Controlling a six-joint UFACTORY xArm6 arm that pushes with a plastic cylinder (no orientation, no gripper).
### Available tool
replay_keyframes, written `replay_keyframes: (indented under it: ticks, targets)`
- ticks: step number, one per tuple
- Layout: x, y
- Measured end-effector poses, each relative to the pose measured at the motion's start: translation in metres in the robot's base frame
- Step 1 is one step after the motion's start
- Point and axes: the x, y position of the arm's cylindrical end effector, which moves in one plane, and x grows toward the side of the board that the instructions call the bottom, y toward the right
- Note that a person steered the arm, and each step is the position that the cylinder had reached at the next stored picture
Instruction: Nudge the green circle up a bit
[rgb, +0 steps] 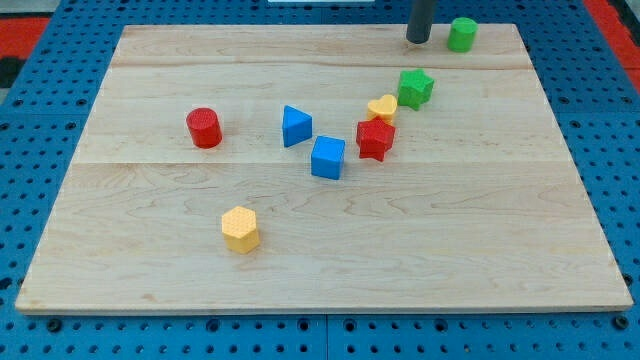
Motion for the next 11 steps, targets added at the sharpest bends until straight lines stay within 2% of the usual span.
replay_keyframes:
  ticks: [3, 4, 5, 6, 11]
  targets:
    - [0.0, 0.0]
    - [0.011, 0.0]
    - [0.046, 0.0]
    - [0.053, 0.004]
    - [0.059, 0.01]
